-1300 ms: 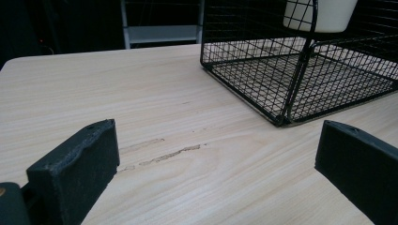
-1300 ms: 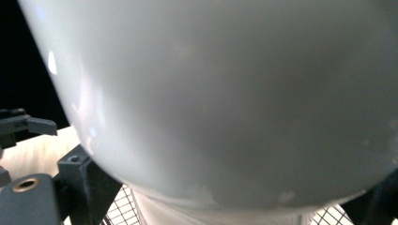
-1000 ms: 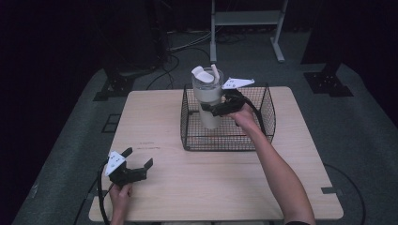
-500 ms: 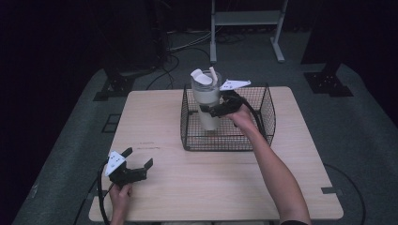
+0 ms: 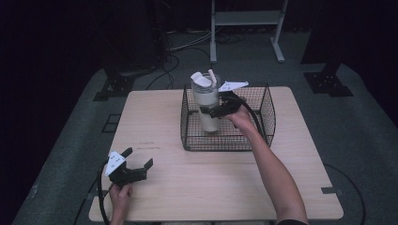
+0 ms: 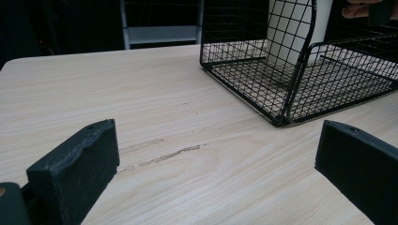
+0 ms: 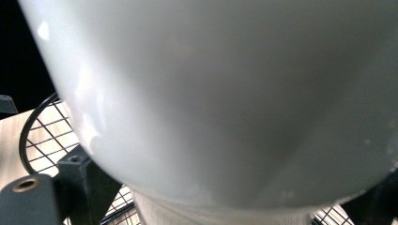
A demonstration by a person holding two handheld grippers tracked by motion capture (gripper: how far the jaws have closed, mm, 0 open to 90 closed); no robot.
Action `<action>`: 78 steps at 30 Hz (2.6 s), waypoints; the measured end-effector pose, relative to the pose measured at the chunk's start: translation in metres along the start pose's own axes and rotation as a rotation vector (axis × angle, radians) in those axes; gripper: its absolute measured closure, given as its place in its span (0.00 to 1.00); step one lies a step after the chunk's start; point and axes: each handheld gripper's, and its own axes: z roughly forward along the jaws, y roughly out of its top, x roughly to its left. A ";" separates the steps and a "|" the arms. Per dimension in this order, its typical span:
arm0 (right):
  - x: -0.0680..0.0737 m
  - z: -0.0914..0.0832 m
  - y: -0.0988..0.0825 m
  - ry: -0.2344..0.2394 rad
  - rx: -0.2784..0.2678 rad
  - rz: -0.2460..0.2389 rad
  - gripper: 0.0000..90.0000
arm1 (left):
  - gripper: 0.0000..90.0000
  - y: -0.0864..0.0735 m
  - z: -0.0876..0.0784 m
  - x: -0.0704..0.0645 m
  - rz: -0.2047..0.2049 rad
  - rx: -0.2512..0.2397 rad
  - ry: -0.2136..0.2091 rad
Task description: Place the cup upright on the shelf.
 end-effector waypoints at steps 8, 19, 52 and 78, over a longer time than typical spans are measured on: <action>-0.001 0.005 -0.003 -0.005 0.023 0.000 0.09 | 0.00 0.000 0.000 0.000 0.001 0.000 0.000; 0.001 0.016 -0.010 -0.004 0.080 -0.021 0.09 | 0.00 0.000 0.000 0.000 0.001 0.000 -0.002; -0.007 0.002 -0.025 0.036 0.103 -0.078 0.09 | 0.00 0.000 0.000 -0.001 0.007 0.003 -0.001; -0.006 -0.018 -0.029 0.012 0.145 -0.114 0.09 | 0.00 0.000 0.001 -0.002 0.009 0.004 0.003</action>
